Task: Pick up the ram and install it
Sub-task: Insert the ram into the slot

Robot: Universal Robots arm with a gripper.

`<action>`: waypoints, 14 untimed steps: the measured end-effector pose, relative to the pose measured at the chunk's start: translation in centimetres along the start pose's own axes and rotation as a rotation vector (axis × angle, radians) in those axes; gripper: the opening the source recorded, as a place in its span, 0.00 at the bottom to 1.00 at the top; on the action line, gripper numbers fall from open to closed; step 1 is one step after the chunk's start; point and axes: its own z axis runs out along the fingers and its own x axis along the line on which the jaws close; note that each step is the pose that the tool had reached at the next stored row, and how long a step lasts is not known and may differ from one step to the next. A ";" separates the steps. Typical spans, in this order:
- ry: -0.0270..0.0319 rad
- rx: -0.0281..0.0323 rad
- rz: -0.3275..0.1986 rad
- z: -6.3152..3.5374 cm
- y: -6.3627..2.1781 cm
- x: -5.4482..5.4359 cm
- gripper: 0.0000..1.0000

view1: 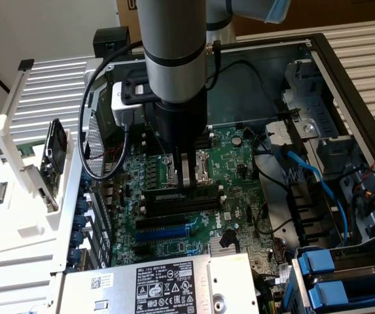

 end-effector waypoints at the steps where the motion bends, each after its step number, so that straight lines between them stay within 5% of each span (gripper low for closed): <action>1: 0.0002 0.0004 0.000 -0.02 0.00 0.0 0.12; 10: 0.0014 0.0034 0.000 -0.23 0.10 0.0 0.12; 12: 0.0015 0.0169 -0.001 -0.34 0.10 0.0 0.12; 13: 0.0021 0.0269 -0.002 -0.37 0.11 -0.1 0.12; 14: 0.0037 0.0432 -0.003 -0.38 0.14 -0.1 0.12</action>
